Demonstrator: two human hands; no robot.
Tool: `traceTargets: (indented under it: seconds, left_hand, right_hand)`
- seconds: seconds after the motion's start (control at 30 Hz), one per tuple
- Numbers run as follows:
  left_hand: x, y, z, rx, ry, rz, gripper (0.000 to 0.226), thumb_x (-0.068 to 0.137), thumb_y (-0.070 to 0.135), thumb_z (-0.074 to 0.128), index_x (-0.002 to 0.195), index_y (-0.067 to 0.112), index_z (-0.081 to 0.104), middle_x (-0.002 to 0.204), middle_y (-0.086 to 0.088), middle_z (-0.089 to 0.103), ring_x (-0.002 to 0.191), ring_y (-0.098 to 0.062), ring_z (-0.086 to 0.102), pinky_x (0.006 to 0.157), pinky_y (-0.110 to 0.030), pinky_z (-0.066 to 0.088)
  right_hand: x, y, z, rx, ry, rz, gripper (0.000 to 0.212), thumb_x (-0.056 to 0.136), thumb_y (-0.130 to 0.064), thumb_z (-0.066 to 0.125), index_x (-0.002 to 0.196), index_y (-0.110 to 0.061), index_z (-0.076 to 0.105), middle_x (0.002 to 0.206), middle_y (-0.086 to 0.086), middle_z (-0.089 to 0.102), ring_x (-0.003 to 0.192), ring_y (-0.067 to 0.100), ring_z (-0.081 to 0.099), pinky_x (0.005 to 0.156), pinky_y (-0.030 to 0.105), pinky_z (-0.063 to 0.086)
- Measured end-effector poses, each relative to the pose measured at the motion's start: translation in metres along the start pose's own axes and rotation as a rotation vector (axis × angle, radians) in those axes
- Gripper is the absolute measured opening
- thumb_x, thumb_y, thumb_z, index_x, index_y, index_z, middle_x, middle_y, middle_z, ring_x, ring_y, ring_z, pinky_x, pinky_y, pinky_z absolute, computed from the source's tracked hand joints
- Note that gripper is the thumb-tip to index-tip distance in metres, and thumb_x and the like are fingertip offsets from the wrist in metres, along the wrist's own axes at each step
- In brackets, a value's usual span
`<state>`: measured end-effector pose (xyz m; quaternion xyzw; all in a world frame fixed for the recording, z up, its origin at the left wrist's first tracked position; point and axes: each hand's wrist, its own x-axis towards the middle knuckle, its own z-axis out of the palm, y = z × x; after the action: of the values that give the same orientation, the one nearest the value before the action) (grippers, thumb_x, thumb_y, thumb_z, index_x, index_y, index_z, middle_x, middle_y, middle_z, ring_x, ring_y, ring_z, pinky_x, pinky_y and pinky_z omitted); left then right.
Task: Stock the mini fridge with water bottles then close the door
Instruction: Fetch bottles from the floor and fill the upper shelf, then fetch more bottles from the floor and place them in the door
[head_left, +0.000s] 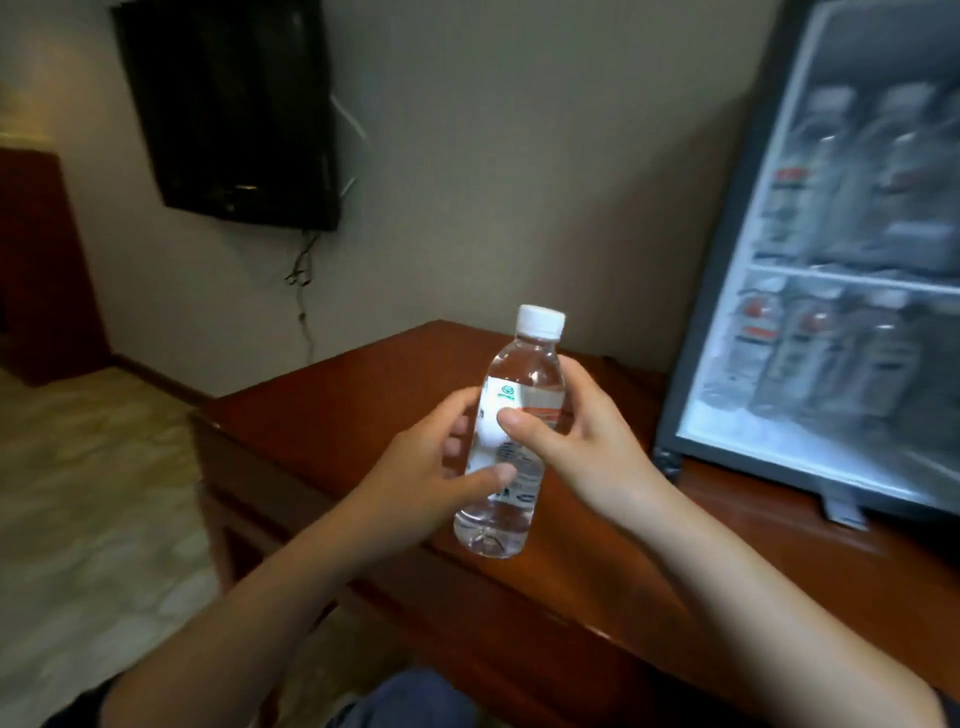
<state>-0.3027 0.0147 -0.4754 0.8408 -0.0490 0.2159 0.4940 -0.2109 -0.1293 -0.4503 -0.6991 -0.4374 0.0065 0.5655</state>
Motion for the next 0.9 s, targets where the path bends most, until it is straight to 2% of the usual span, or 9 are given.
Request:
traceTargets:
  seconds: [0.17,0.3,0.37,0.43,0.57,0.67,0.77,0.83,0.9]
  left_hand:
    - [0.047,0.038,0.072,-0.104,-0.070,0.102,0.052,0.083,0.022,0.068,0.122,0.047,0.044,0.113,0.013,0.064,0.105,-0.001,0.061,0.088,-0.027,0.053]
    - [0.075,0.074,0.129,-0.150,-0.146,0.194,0.060,0.071,0.043,0.066,0.128,0.036,0.047,0.108,0.011,0.067,0.105,-0.004,0.063,0.095,-0.035,0.051]
    - [0.088,0.091,0.158,-0.173,-0.177,0.221,0.063,0.068,0.047,0.066,0.128,0.036,0.048,0.099,0.013,0.065,0.102,-0.008,0.063,0.095,-0.040,0.051]
    - [0.098,0.109,0.187,-0.192,-0.207,0.253,0.056,0.077,0.036,0.069,0.128,0.036,0.047,0.092,0.018,0.060,0.102,-0.010,0.062,0.094,-0.041,0.051]
    - [0.108,0.144,0.241,-0.263,-0.254,0.314,0.047,0.083,0.033,0.066,0.126,0.038,0.048,0.099,0.021,0.060,0.108,-0.005,0.057,0.092,-0.028,0.050]
    - [0.108,0.169,0.275,-0.319,-0.293,0.354,0.052,0.084,0.033,0.064,0.133,0.036,0.045,0.105,0.021,0.061,0.101,0.013,0.054,0.081,-0.008,0.047]
    - [0.105,0.191,0.303,-0.350,-0.302,0.374,0.053,0.086,0.031,0.063,0.129,0.047,0.036,0.101,0.036,0.052,0.093,0.021,0.051,0.076,0.006,0.038]
    - [0.103,0.202,0.320,-0.361,-0.310,0.391,0.059,0.086,0.031,0.062,0.136,0.043,0.034,0.115,0.031,0.052,0.102,0.014,0.049,0.081,0.006,0.037]
    - [0.102,0.209,0.336,-0.379,-0.320,0.397,0.064,0.086,0.031,0.063,0.142,0.035,0.033,0.129,0.017,0.052,0.116,0.004,0.048,0.098,-0.010,0.041]
  right_hand:
    - [-0.023,-0.010,-0.083,-0.121,0.186,0.043,0.047,0.072,-0.031,0.070,0.115,-0.018,0.056,0.107,0.002,0.069,0.098,0.014,0.066,0.091,0.037,0.052]
    - [-0.049,-0.021,-0.146,-0.229,0.338,0.080,0.042,0.081,-0.017,0.073,0.118,-0.012,0.055,0.103,-0.002,0.067,0.095,0.009,0.065,0.093,0.037,0.051]
    - [-0.062,-0.030,-0.174,-0.308,0.410,0.090,0.049,0.079,-0.022,0.074,0.122,-0.012,0.053,0.106,-0.001,0.066,0.099,0.011,0.064,0.095,0.039,0.051]
    - [-0.077,-0.039,-0.201,-0.372,0.477,0.102,0.061,0.072,-0.036,0.075,0.125,-0.015,0.051,0.109,0.002,0.066,0.102,0.016,0.065,0.094,0.043,0.051]
    - [-0.109,-0.056,-0.252,-0.446,0.554,0.132,0.047,0.079,-0.026,0.074,0.118,-0.031,0.047,0.104,-0.001,0.063,0.098,0.014,0.065,0.094,0.042,0.052]
    - [-0.131,-0.064,-0.281,-0.495,0.632,0.153,0.059,0.080,-0.024,0.072,0.132,-0.026,0.043,0.117,0.006,0.058,0.100,0.016,0.065,0.093,0.040,0.053]
    - [-0.149,-0.071,-0.302,-0.559,0.713,0.158,0.067,0.079,-0.024,0.073,0.137,-0.023,0.040,0.122,0.009,0.055,0.094,0.016,0.065,0.092,0.041,0.053]
    - [-0.160,-0.075,-0.313,-0.607,0.758,0.157,0.064,0.079,-0.022,0.073,0.135,-0.022,0.042,0.114,0.002,0.057,0.087,0.011,0.064,0.090,0.040,0.053]
    - [-0.172,-0.077,-0.324,-0.660,0.794,0.152,0.061,0.080,-0.021,0.073,0.133,-0.021,0.043,0.100,-0.008,0.057,0.081,0.006,0.063,0.087,0.035,0.054]
